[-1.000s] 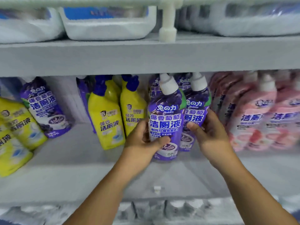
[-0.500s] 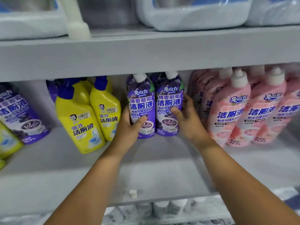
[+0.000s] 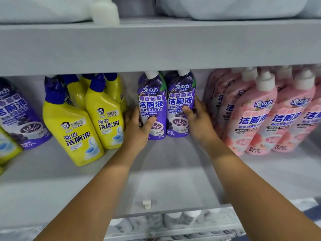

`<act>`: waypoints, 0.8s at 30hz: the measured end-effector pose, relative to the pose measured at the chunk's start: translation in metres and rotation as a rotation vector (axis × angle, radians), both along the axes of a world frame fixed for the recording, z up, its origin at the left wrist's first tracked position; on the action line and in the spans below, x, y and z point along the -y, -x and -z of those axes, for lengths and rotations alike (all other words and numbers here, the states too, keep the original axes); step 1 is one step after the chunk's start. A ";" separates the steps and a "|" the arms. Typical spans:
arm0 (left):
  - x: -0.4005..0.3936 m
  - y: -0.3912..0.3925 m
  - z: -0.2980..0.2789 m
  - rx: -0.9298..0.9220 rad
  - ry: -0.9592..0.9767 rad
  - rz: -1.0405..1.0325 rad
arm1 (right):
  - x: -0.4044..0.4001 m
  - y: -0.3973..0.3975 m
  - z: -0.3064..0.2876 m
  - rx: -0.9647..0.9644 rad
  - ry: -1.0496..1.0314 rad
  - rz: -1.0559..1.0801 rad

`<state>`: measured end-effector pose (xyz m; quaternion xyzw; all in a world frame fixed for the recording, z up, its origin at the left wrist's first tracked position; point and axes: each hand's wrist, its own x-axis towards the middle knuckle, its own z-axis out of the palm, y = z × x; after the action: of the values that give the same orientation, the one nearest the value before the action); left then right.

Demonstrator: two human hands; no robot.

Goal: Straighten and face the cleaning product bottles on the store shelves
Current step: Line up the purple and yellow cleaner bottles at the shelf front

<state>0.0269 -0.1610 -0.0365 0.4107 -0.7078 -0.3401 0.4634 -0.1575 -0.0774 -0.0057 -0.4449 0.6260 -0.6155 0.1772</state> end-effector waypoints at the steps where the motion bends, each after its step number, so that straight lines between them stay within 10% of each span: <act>1: 0.001 0.001 0.000 -0.014 -0.011 0.001 | 0.001 0.000 -0.001 -0.014 -0.008 0.005; 24: 0.003 0.003 0.004 -0.181 -0.123 0.071 | 0.005 0.013 0.026 -0.147 -0.059 -0.021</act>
<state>0.0236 -0.1644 -0.0408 0.3806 -0.6549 -0.4348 0.4871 -0.1702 -0.0824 -0.0320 -0.4899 0.6504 -0.5607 0.1502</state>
